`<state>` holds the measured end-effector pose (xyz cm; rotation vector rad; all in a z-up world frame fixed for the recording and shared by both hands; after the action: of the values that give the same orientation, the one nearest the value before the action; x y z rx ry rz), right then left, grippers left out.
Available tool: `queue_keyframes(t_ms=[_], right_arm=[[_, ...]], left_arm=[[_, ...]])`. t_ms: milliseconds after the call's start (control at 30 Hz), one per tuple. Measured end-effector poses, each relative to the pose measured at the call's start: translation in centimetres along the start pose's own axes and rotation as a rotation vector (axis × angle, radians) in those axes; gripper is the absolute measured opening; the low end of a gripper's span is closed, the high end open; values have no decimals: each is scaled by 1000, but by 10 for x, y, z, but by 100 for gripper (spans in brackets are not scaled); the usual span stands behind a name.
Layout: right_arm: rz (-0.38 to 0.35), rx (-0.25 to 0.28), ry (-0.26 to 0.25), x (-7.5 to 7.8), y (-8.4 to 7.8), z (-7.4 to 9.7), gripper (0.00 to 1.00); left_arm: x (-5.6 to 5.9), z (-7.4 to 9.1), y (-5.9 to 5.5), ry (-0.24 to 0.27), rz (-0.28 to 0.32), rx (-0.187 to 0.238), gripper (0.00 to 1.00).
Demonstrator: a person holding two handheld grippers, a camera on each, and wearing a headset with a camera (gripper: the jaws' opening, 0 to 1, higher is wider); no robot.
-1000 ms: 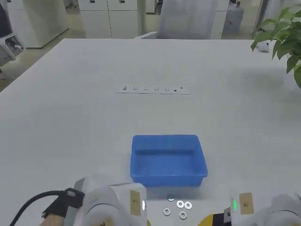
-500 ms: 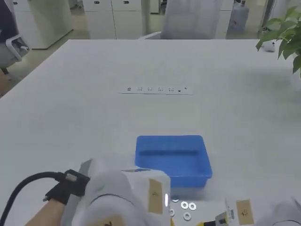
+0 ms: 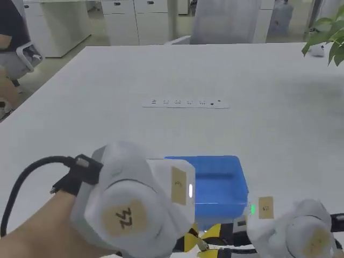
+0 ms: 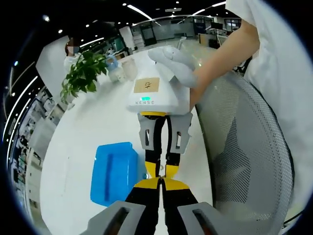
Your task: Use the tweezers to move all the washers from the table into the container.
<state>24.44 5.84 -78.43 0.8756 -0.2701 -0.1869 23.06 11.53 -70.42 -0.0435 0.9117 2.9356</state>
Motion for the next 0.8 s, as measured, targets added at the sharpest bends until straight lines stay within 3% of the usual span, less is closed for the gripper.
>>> queue_keyframes(t_ms=[200,333,400,467,800], right_arm=[[-19,15,-4,5,0,-8,7],[-72,9,8,8,-4,-13,7],[-98,2,15,9,-4,-13,7],[-96,-3,3,10,-4,-11,7],[-118,-17,-15,6,-10,-12,7]], left_arm=[[-9,-2,-1,-11,0,-13,0],[-14,-7,0,-31,1,-26,0],[-16,-8,3,-54,10,-3,0],[-20,-8,4,-64,0,-6,0],[-22,-12,6,-126,-3,-16,0]])
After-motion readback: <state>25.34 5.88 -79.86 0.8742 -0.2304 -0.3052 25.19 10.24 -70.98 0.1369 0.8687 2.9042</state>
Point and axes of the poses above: the centre of the closed fingertips' face, and the gripper's own axes: z roughly backward along the fingers, x roughly to its right, y roughly out of its top, the point moved 5 cm from there along z, roughly backward along the fingers, and after that the axes turned 11 degrees about -y, right-handed, at the moved point
